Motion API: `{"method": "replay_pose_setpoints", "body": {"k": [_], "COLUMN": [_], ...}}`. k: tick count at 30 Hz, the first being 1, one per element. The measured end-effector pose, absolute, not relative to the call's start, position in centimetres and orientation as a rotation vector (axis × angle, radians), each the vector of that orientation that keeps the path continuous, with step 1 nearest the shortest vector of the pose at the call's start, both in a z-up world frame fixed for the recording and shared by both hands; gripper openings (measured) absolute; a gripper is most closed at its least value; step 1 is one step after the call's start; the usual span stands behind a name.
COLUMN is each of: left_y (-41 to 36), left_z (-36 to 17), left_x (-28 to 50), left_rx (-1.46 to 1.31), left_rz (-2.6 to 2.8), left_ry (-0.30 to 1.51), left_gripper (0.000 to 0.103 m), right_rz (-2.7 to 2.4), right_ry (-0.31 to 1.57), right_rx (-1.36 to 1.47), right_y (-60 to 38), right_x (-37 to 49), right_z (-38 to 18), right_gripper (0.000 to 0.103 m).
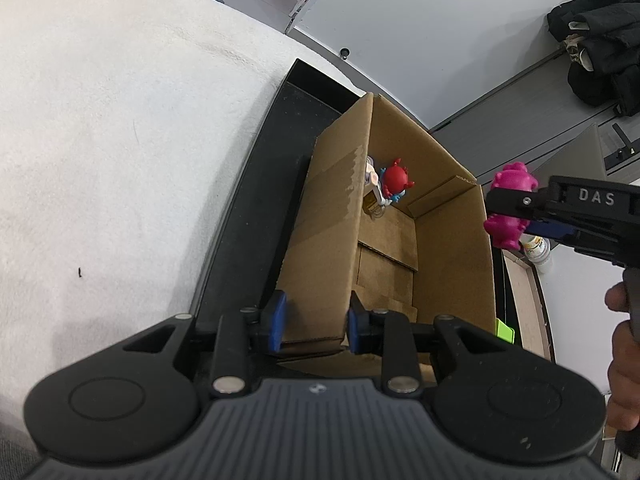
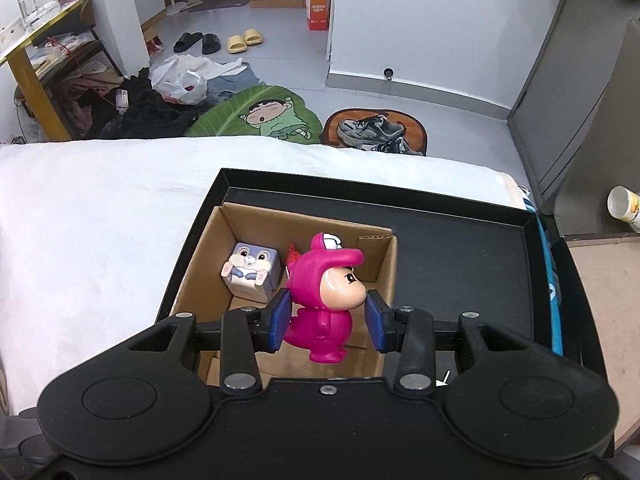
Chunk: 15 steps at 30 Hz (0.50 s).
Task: Organize rigid objects
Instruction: 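Lift the pink dinosaur with the right gripper and carry it over the box, then open the right gripper to drop the pink dinosaur into the box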
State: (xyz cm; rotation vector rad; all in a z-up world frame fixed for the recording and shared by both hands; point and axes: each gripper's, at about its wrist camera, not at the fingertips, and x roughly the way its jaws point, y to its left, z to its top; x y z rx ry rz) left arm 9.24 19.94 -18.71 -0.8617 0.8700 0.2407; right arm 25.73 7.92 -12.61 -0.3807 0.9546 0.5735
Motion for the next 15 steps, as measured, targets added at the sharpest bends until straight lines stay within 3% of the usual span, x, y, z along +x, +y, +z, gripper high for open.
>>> {"method": "replay_pose_setpoints", "body": {"k": [15], "left_y": [19.8], "left_z": [-18.7], "left_x": [9.4], "left_rx": [-0.864], "left_rz": [0.239], "left_ry": [0.870], "left_gripper": [0.028], "right_rz": [0.548], "right_ry": [0.956], "right_rx": [-0.525], "right_y": [10.4], "right_x": [25.5], "right_z": [-15.9], "right_gripper": [0.040]}}
